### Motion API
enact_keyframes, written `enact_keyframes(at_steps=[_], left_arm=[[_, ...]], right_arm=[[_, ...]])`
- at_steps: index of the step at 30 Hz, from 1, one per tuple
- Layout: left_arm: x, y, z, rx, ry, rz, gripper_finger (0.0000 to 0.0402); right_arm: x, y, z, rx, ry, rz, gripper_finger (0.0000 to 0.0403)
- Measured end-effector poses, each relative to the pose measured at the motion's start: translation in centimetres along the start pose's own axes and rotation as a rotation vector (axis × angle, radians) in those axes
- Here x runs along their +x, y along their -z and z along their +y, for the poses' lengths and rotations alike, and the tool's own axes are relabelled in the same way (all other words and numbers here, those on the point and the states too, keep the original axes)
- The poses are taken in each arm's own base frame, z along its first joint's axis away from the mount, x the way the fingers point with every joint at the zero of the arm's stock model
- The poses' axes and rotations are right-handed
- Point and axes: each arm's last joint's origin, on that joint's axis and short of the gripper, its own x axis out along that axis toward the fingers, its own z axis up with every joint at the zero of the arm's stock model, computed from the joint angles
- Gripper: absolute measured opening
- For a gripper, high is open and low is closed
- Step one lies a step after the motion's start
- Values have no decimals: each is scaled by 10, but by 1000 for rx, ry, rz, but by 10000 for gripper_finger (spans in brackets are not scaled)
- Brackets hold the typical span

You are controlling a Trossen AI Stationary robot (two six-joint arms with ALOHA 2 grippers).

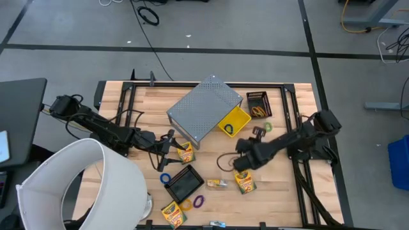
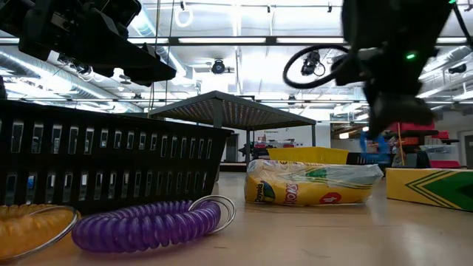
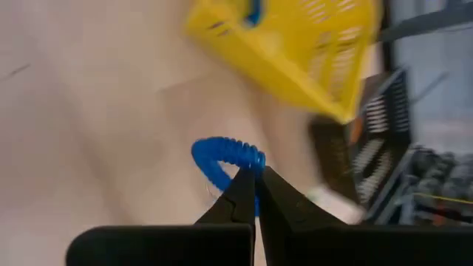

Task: Pick & Place Office Desk Supplies
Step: Put the blue spring keychain into the yellow bin

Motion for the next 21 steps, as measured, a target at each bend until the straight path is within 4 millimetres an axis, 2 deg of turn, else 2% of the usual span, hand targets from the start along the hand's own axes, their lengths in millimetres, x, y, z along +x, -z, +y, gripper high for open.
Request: enact_keyframes(at_steps=[9,21], left_arm=[[0,0,0,-10,0,0,250],[0,0,0,-11,-8,1,250]], right_arm=[[22,-21,-28,-40,167,-45,1],[48,-61,-48,-93,163,-162,1]])
